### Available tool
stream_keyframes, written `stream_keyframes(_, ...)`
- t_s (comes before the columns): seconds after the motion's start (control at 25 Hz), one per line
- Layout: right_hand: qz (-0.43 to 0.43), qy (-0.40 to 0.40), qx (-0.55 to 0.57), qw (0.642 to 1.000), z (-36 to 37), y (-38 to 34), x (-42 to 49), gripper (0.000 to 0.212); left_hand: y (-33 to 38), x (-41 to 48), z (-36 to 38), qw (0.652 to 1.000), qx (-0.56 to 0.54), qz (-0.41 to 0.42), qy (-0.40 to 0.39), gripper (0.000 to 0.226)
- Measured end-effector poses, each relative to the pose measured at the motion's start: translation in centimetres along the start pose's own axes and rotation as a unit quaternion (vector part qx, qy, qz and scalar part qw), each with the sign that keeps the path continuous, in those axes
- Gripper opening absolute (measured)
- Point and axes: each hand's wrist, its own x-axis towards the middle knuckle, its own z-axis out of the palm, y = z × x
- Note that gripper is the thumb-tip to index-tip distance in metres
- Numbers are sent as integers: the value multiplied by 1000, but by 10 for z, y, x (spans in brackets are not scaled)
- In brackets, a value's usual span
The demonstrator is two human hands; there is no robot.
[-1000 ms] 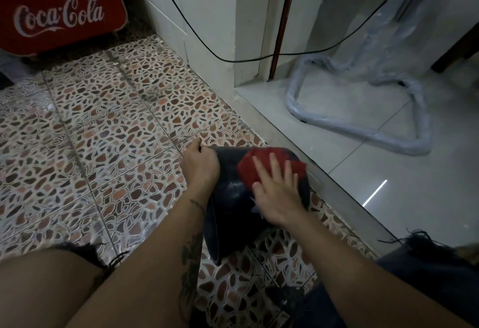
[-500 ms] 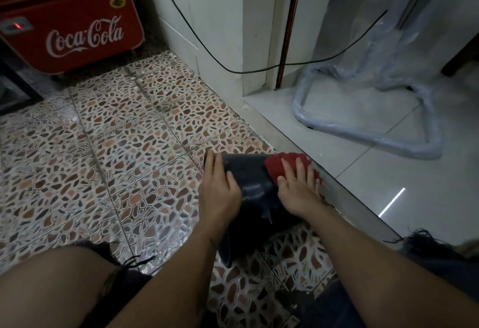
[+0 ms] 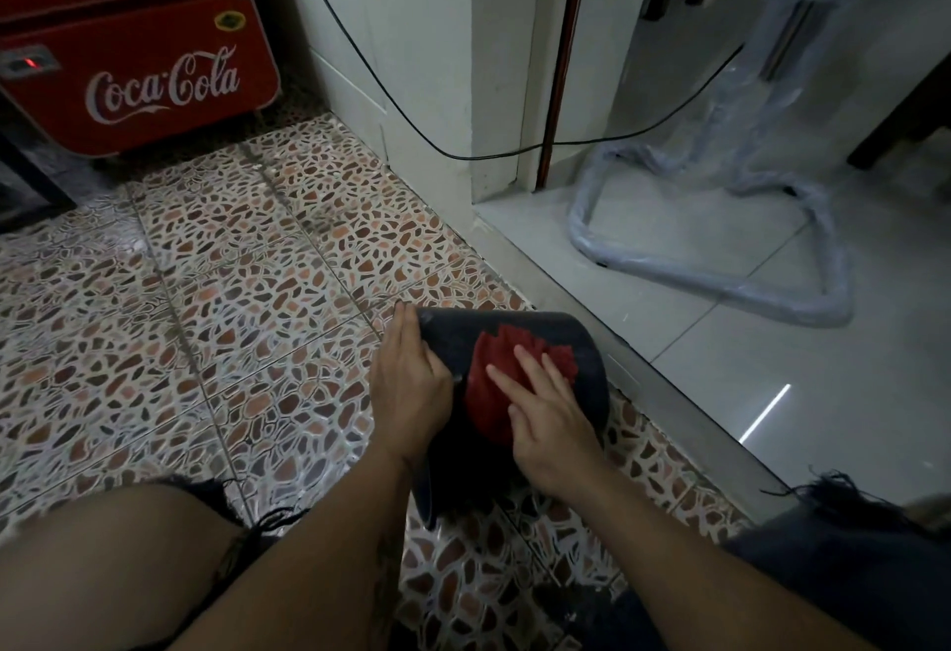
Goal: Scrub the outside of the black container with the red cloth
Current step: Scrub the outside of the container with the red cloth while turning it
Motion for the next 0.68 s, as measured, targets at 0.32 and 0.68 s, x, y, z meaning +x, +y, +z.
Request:
stream_keyframes(0.32, 162, -63, -74, 982, -11, -23, 100, 61, -9, -6, 5, 999, -35, 20, 19, 63)
stream_keyframes(0.68, 0, -29, -52, 998, -14, 6, 92, 68, -10, -5, 9, 991, -124, -16, 45, 60)
